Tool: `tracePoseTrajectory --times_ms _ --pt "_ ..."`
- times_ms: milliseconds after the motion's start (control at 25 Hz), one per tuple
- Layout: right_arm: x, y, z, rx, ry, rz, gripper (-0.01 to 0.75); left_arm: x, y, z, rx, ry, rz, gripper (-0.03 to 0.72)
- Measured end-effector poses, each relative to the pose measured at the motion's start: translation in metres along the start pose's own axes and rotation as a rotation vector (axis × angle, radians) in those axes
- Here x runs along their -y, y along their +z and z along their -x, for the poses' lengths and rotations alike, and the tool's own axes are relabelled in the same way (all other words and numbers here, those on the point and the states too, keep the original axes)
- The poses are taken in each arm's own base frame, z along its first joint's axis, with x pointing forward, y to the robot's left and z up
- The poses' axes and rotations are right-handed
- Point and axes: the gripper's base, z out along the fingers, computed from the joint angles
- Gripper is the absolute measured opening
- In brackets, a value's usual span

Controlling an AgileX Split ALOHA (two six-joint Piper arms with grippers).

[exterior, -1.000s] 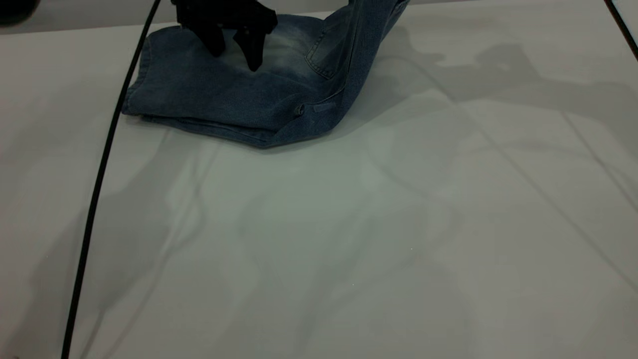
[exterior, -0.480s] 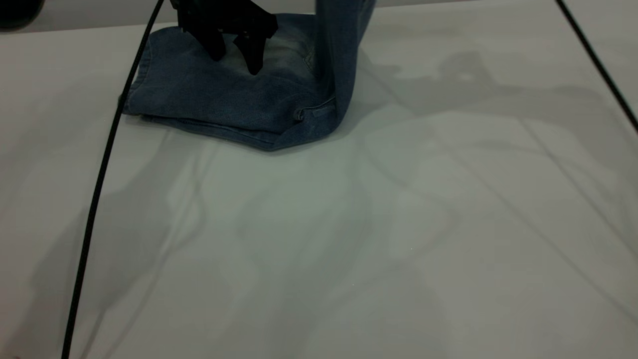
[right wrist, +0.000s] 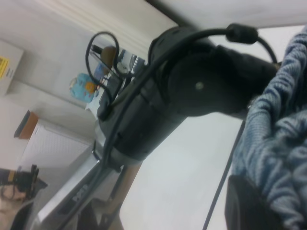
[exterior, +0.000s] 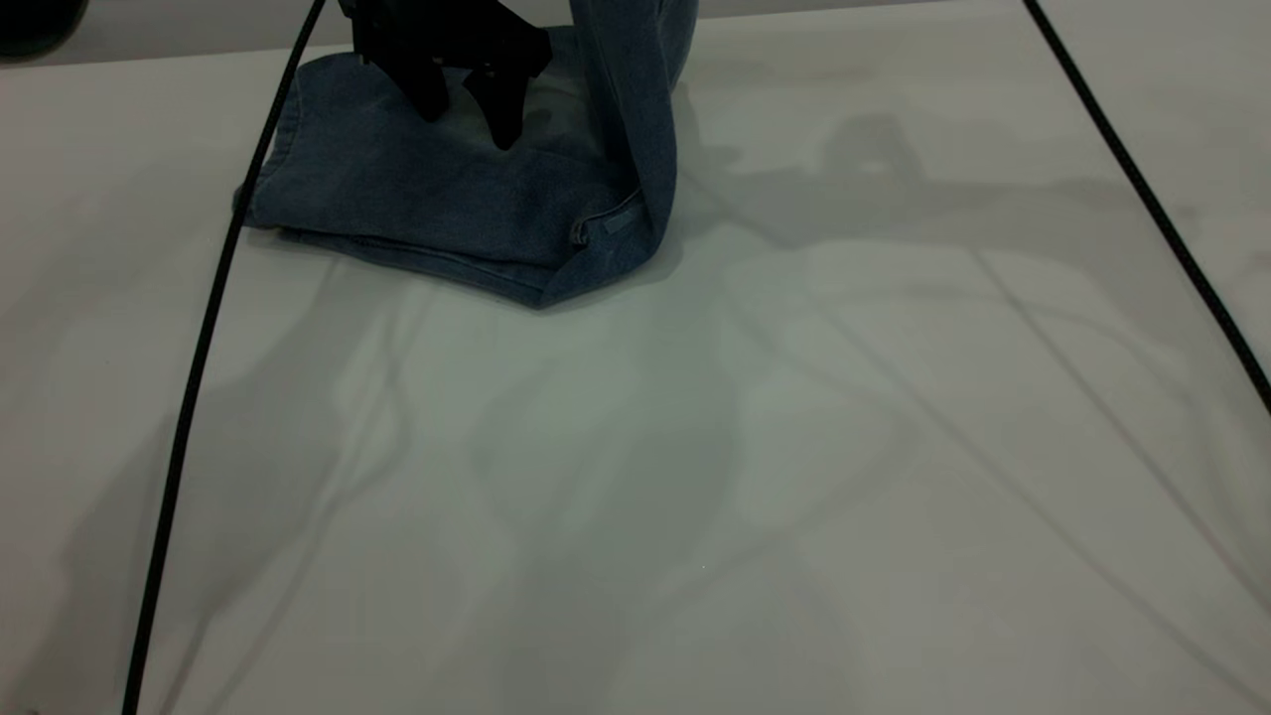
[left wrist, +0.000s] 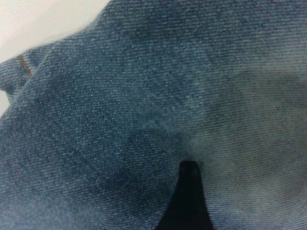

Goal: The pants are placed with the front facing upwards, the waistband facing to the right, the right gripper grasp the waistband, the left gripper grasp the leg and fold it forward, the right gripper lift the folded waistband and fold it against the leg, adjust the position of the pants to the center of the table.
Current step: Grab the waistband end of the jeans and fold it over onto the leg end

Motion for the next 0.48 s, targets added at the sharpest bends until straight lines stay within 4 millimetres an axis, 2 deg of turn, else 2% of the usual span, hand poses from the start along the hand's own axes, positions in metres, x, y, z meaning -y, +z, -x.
tracePoseTrajectory --times_ms 120,240,480 --pt "-0.001 0.002 0.000 0.002 -0.004 0.004 0.099 -0.002 -0.006 0.003 0.019 0.001 0.011 0.548" --pt "-0.001 0.002 0.000 0.003 -0.004 0.004 0.099 -0.003 -0.021 0.009 0.064 -0.001 0.019 0.548" --pt "0.000 0.001 0.000 0.008 -0.008 -0.007 0.099 -0.012 -0.073 0.019 0.150 0.015 0.081 0.548"
